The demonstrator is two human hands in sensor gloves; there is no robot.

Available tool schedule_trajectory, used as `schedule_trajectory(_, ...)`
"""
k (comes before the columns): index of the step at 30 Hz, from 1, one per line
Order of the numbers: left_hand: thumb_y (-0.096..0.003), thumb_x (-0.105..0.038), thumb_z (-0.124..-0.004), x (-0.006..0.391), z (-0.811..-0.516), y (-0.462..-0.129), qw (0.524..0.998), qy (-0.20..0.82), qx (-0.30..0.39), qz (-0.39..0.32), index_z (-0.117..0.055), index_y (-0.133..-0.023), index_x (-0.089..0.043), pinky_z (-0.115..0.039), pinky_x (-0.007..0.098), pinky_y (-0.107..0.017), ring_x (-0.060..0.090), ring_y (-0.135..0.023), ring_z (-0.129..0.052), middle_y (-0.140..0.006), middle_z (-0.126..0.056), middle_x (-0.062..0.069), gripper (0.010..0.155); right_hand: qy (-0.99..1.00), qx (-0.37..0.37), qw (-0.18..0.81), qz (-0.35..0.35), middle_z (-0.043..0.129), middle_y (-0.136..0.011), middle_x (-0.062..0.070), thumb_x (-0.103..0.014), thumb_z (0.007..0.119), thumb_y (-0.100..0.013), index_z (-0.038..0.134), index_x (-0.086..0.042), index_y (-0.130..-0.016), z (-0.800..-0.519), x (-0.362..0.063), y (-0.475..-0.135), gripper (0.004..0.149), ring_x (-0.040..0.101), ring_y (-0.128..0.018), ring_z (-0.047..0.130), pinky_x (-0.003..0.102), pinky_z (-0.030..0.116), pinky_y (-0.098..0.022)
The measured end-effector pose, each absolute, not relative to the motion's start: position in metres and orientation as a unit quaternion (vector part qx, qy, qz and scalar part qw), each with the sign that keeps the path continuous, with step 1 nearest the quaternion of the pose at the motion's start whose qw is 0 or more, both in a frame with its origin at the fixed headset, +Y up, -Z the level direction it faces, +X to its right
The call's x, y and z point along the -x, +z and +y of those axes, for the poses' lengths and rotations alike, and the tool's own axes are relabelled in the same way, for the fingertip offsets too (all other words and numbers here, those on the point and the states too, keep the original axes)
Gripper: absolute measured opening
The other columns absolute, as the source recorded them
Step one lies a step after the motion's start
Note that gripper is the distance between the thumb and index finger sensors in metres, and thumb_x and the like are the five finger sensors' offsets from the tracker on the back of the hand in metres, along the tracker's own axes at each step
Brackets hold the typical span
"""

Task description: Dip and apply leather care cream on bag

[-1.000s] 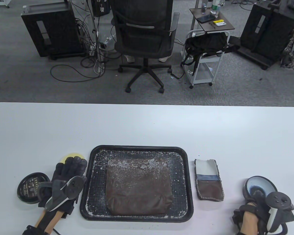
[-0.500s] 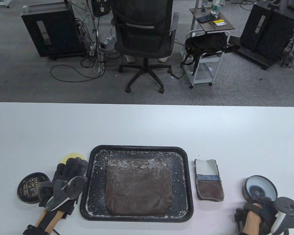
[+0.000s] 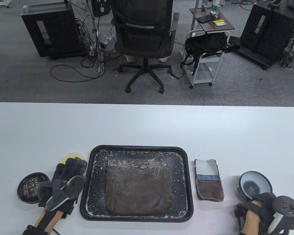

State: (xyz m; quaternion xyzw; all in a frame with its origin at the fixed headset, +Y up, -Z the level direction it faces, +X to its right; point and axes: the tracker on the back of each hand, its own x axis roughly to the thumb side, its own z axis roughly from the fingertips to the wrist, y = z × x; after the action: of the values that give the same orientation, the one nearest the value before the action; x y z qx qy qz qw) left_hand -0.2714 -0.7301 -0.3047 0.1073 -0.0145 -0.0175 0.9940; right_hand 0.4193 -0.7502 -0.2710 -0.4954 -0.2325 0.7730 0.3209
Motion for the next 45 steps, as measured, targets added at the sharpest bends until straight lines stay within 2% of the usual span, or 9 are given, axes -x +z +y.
schedule_trajectory(4, -0.04, -0.049, -0.075, 0.273, -0.73, -0.305, 0.994, -0.016, -0.106, -0.008, -0.061, -0.097, -0.041, -0.059, 0.043, -0.077, 0.017, -0.103, -0.065, -0.107, -0.063, -0.012, 0.059, 0.789, 0.444, 0.33, -0.269, 0.082, -0.085, 0.03, -0.033, 0.066, -0.043, 0.086, 0.005, -0.081, -0.735, -0.408, -0.273, 0.057, 0.047, -0.07, 0.094, 0.056, 0.081, -0.053)
schedule_trajectory(6, -0.0401, -0.049, -0.075, 0.274, -0.729, -0.305, 0.994, -0.014, -0.106, -0.003, -0.06, -0.097, -0.041, -0.058, 0.043, -0.078, 0.017, -0.103, -0.065, -0.107, -0.063, -0.012, 0.059, 0.803, 0.391, 0.345, -0.29, 0.079, -0.082, 0.037, -0.031, 0.066, -0.043, 0.084, 0.008, -0.082, -0.729, -0.401, -0.276, 0.057, 0.032, -0.056, 0.108, 0.046, 0.09, -0.046)
schedule_trajectory(10, -0.0402, -0.049, -0.075, 0.28, -0.727, -0.306, 0.995, -0.01, -0.099, 0.013, -0.06, -0.097, -0.041, -0.057, 0.044, -0.078, 0.018, -0.103, -0.064, -0.108, -0.061, -0.011, 0.06, 0.819, 0.347, 0.359, -0.284, 0.079, -0.084, 0.035, -0.032, 0.067, -0.043, 0.084, 0.005, -0.083, -0.727, -0.386, -0.282, 0.057, 0.028, -0.05, 0.11, 0.048, 0.089, -0.045)
schedule_trajectory(19, -0.0403, -0.049, -0.075, 0.305, -0.727, -0.312, 0.995, -0.002, -0.08, 0.066, -0.059, -0.098, -0.041, -0.056, 0.045, -0.079, 0.018, -0.105, -0.061, -0.109, -0.059, -0.011, 0.06, 0.779, 0.216, 0.536, -0.242, 0.072, -0.091, 0.029, -0.042, 0.074, -0.044, 0.072, 0.0, -0.093, -0.726, -0.336, -0.294, 0.065, 0.027, -0.055, 0.103, 0.051, 0.084, -0.049)
schedule_trajectory(24, -0.0398, -0.05, -0.076, 0.328, -0.729, -0.317, 0.991, 0.006, -0.048, 0.121, -0.054, -0.1, -0.041, -0.053, 0.046, -0.08, 0.018, -0.107, -0.056, -0.111, -0.054, -0.011, 0.065, 0.778, 0.171, 0.563, -0.221, 0.071, -0.093, 0.028, -0.044, 0.075, -0.044, 0.07, -0.002, -0.095, -0.726, -0.304, -0.297, 0.067, 0.027, -0.056, 0.101, 0.052, 0.083, -0.05)
schedule_trajectory(31, -0.0366, -0.055, -0.08, 0.366, -0.736, -0.321, 0.974, 0.026, 0.041, 0.222, -0.039, -0.104, -0.04, -0.046, 0.05, -0.082, 0.023, -0.11, -0.043, -0.115, -0.039, -0.007, 0.08, 0.805, 0.127, 0.547, -0.189, 0.069, -0.094, 0.027, -0.044, 0.075, -0.044, 0.069, -0.003, -0.096, -0.73, -0.265, -0.299, 0.067, 0.028, -0.057, 0.099, 0.053, 0.081, -0.05)
schedule_trajectory(36, -0.0309, -0.059, -0.086, 0.401, -0.747, -0.32, 0.944, 0.065, 0.135, 0.295, -0.03, -0.105, -0.037, -0.042, 0.053, -0.082, 0.029, -0.111, -0.036, -0.116, -0.031, -0.001, 0.095, 0.83, 0.099, 0.526, -0.158, 0.069, -0.094, 0.027, -0.044, 0.076, -0.044, 0.069, -0.003, -0.096, -0.735, -0.242, -0.302, 0.067, 0.03, -0.057, 0.099, 0.054, 0.081, -0.05)
schedule_trajectory(39, -0.0278, -0.063, -0.086, 0.42, -0.755, -0.318, 0.923, 0.096, 0.195, 0.317, -0.024, -0.105, -0.037, -0.039, 0.055, -0.082, 0.032, -0.111, -0.03, -0.116, -0.024, 0.0, 0.102, 0.836, 0.086, 0.522, -0.148, 0.07, -0.094, 0.027, -0.044, 0.076, -0.044, 0.069, -0.003, -0.096, -0.735, -0.233, -0.303, 0.067, 0.029, -0.056, 0.099, 0.054, 0.081, -0.049)
schedule_trajectory(45, -0.0209, -0.069, -0.086, 0.439, -0.774, -0.319, 0.907, 0.137, 0.232, 0.324, -0.014, -0.103, -0.037, -0.034, 0.057, -0.082, 0.034, -0.11, -0.02, -0.115, -0.014, -0.001, 0.113, 0.842, 0.06, 0.518, -0.134, 0.071, -0.093, 0.026, -0.045, 0.077, -0.043, 0.07, -0.003, -0.096, -0.733, -0.22, -0.301, 0.067, 0.028, -0.053, 0.1, 0.053, 0.082, -0.048)
